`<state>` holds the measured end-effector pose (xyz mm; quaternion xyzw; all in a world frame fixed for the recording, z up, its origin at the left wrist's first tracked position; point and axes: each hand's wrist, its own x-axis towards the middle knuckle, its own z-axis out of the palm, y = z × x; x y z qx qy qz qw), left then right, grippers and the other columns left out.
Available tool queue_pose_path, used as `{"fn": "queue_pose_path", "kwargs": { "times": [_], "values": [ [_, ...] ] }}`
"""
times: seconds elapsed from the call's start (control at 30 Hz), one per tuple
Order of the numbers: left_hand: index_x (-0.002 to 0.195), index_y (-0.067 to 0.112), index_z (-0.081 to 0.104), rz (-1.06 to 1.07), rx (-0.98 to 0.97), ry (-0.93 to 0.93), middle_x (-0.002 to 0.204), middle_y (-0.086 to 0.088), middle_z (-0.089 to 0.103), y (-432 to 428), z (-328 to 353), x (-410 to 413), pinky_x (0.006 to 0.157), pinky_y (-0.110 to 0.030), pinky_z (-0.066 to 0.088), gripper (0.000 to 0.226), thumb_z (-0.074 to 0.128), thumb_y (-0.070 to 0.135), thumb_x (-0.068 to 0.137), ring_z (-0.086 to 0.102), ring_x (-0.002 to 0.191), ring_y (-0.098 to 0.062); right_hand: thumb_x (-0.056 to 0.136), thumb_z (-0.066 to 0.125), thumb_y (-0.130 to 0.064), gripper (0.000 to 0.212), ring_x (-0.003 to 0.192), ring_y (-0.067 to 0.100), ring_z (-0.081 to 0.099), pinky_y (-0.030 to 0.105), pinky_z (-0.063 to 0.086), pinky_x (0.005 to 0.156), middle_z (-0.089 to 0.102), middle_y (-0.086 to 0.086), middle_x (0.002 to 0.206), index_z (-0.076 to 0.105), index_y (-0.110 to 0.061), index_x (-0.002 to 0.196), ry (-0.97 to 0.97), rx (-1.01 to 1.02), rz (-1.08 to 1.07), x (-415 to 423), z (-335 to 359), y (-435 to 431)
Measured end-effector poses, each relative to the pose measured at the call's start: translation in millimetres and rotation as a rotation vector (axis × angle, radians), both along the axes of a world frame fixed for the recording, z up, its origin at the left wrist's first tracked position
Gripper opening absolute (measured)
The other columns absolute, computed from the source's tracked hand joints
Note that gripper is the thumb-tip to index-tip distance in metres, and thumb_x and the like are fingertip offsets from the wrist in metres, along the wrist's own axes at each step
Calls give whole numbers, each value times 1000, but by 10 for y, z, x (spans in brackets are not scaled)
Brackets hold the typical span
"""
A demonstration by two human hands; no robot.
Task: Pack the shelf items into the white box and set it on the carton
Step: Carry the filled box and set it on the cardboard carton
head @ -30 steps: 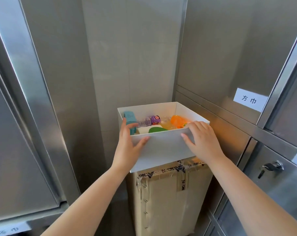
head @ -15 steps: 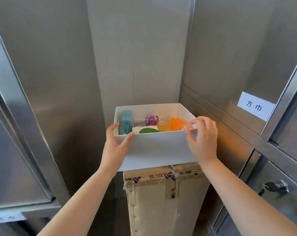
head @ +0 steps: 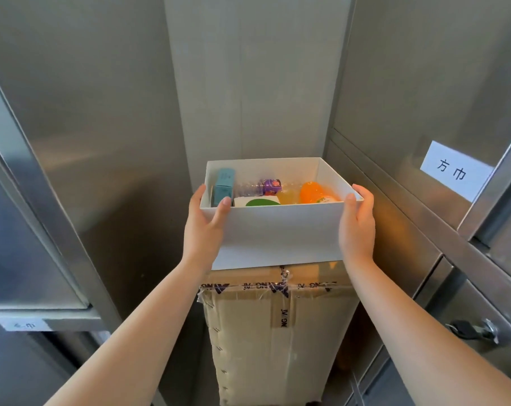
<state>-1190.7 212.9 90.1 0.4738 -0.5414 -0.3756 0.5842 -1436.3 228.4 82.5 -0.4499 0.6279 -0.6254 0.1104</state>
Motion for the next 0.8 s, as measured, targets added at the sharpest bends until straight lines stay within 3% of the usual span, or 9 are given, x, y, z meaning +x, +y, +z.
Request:
{"fn": "queue_pose_path", "kwargs": {
  "times": [0.2, 0.37, 0.5, 0.57, 0.63, 0.7, 0.8],
  "values": [
    [138, 41, 28, -3, 35, 10, 131, 3, 51, -26, -26, -76, 86, -39, 55, 68, 54, 59, 78, 56, 110, -18, 90, 31, -48, 40, 90, 12, 59, 30, 56, 69, 55, -11, 109, 40, -37, 128, -90, 4, -72, -45, 10, -6],
    [136, 40, 34, 103, -21, -2, 127, 7, 54, -86, -79, -65, 79, -29, 56, 54, 56, 48, 87, 58, 105, -13, 91, 31, -46, 40, 91, 12, 59, 29, 56, 70, 54, -12, 109, 40, -34, 129, -100, -42, -82, 42, -6, -43],
    [131, 47, 34, 135, -94, 24, 118, 16, 54, -100, -90, -97, 74, -24, 57, 57, 55, 58, 79, 59, 102, -9, 91, 29, -53, 42, 95, 17, 60, 33, 56, 73, 56, -1, 107, 41, -25, 120, -137, -101, -98, 115, -96, -134],
    [129, 49, 37, 177, -137, 70, 113, 20, 55, -122, -114, -126, 68, -21, 57, 55, 55, 60, 78, 61, 98, -6, 91, 28, -59, 48, 93, 18, 60, 27, 53, 67, 56, 0, 101, 41, -21, 115, -118, -131, -122, 155, -200, -148],
    [128, 47, 41, 264, -162, 76, 107, 25, 55, -161, -145, -178, 60, -13, 52, 48, 55, 56, 83, 61, 93, -2, 89, 30, -63, 57, 99, 19, 59, 28, 54, 69, 55, 2, 108, 40, -17, 123, -124, -132, -134, 207, -311, -149],
    [125, 47, 42, 322, -175, 63, 108, 28, 53, -209, -170, -216, 58, -7, 48, 40, 56, 49, 87, 60, 94, -2, 89, 41, -59, 65, 117, 19, 51, 35, 56, 83, 45, 6, 130, 28, -17, 137, -18, -165, -156, 231, -364, -145],
    [124, 39, 43, 369, -280, -70, 136, 17, 43, -277, -191, -186, 82, 0, 38, 37, 55, 38, 90, 47, 118, -5, 89, 56, -45, 73, 136, 22, 31, 37, 42, 105, 27, 9, 148, 20, -14, 144, 358, -342, -179, 138, -364, -196]
  ]
}}
